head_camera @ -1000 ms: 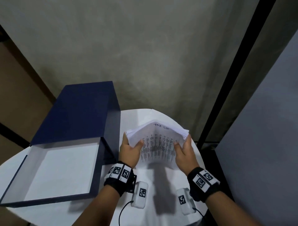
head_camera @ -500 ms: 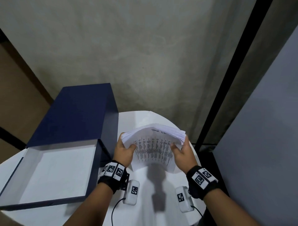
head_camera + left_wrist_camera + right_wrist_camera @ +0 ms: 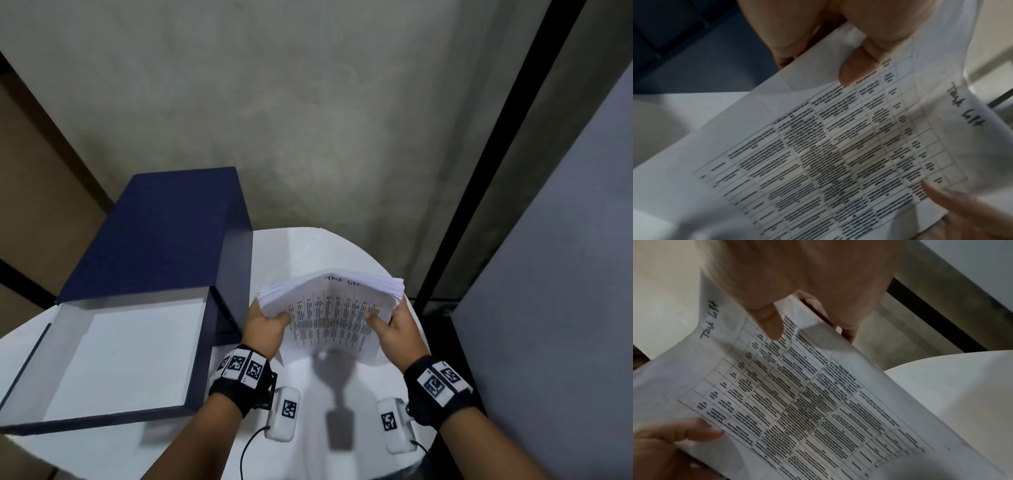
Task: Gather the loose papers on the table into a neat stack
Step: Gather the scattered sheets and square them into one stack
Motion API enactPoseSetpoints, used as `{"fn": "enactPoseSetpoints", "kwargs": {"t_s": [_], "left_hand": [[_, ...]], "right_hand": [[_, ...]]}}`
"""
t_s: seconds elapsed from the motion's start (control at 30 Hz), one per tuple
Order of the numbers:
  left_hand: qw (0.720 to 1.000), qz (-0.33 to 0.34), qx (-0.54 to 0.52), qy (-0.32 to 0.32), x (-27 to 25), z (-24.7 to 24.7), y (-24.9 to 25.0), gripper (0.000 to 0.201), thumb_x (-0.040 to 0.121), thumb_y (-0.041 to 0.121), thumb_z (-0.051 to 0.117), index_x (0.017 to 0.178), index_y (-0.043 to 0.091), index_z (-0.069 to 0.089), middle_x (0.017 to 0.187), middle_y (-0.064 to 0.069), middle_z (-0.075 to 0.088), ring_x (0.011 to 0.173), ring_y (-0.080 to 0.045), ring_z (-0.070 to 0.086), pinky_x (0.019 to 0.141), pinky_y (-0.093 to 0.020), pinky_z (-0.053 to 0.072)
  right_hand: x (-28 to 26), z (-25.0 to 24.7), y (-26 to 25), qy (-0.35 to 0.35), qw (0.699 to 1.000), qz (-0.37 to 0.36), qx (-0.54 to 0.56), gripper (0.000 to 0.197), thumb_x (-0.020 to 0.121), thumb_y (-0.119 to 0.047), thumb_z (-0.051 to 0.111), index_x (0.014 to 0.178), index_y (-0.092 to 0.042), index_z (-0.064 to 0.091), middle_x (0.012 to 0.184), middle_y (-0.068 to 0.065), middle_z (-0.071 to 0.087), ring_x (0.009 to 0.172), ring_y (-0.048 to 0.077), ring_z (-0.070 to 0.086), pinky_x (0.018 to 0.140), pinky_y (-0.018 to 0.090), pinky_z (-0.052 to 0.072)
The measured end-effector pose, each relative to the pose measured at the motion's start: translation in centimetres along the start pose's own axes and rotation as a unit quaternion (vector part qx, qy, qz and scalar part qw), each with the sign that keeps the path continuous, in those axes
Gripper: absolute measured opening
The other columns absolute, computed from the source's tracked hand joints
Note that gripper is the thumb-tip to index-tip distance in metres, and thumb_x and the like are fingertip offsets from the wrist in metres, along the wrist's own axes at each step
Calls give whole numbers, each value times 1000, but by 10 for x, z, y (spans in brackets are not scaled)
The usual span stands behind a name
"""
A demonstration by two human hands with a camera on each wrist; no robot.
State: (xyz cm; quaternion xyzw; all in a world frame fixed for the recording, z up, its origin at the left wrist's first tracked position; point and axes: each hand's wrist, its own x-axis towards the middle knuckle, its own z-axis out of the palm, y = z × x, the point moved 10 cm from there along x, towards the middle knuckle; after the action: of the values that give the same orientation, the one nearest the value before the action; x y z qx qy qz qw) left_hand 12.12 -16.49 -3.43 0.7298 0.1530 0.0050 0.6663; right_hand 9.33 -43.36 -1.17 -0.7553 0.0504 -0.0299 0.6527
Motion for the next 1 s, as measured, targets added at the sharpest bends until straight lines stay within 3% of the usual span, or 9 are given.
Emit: {"fn": "enactPoseSetpoints", "kwargs": {"t_s": [0.07,0.17,0.27,0.37,0.53,0.67,0.83,0.9,1.0], "left_hand": [[997,68,-35,-11,-6,0,27,40,69,-12,62,104,7,58,82,3,65,78,-16,64,65,-16,51],[981,170,-83,-51,-15,2,69,39,57,1,63,90,19,51,82,7,58,72,-7,56,64,-19,47],[962,219,-144,-78,-26,3,95,31,66,19,70,89,11,50,88,-4,54,79,-14,54,71,-21,46],[960,248,-123,-24,-32,-2,108,34,80,32,62,88,1,52,86,-5,55,80,-6,54,78,-13,42],[971,215,-91,42,-23,-9,99,14,83,17,57,85,4,54,83,-1,58,80,-8,54,75,-9,41],[971,217,-89,45,-20,-10,100,11,81,19,59,85,10,55,86,-5,58,83,-14,54,79,-19,42],[952,228,-194,-56,-21,-3,87,68,68,43,73,118,6,45,106,-5,61,102,-16,56,89,-24,46],[957,188,-194,-100,-16,0,61,84,60,32,82,128,13,38,116,-4,59,109,-21,55,93,-34,47],[989,80,-98,-76,-4,-2,9,78,52,26,80,123,16,47,112,0,65,107,-23,62,94,-42,51]], "right_hand": [[-2,-4,-17,14,999,-31,10,52,78,-21,71,124,-36,50,125,-4,66,122,16,62,110,47,45],[-3,-12,-48,46,994,-93,45,49,74,-31,77,116,-31,52,113,-6,64,108,17,63,97,41,50],[-2,-14,-71,77,984,-137,78,39,79,-38,75,109,-21,56,106,-5,62,102,18,62,93,39,49],[2,-18,-79,134,977,-140,86,21,85,-39,64,91,-20,61,92,-11,64,89,4,60,88,26,45],[8,-21,-69,183,975,-98,77,8,86,-23,59,78,-23,59,82,-15,64,82,1,58,85,27,44],[8,-20,-75,178,975,-109,73,6,84,-24,59,79,-21,60,84,-11,63,81,1,57,83,27,42],[1,-12,-54,46,989,-112,91,53,75,-40,77,120,-28,52,119,1,61,109,15,61,97,36,50],[-4,-7,-33,-4,993,-97,70,69,71,-29,80,129,-31,42,128,0,58,117,12,59,102,33,48],[-6,-7,-5,10,998,-66,-4,58,82,-7,73,123,-39,46,121,-15,66,117,8,62,102,26,47]]}}
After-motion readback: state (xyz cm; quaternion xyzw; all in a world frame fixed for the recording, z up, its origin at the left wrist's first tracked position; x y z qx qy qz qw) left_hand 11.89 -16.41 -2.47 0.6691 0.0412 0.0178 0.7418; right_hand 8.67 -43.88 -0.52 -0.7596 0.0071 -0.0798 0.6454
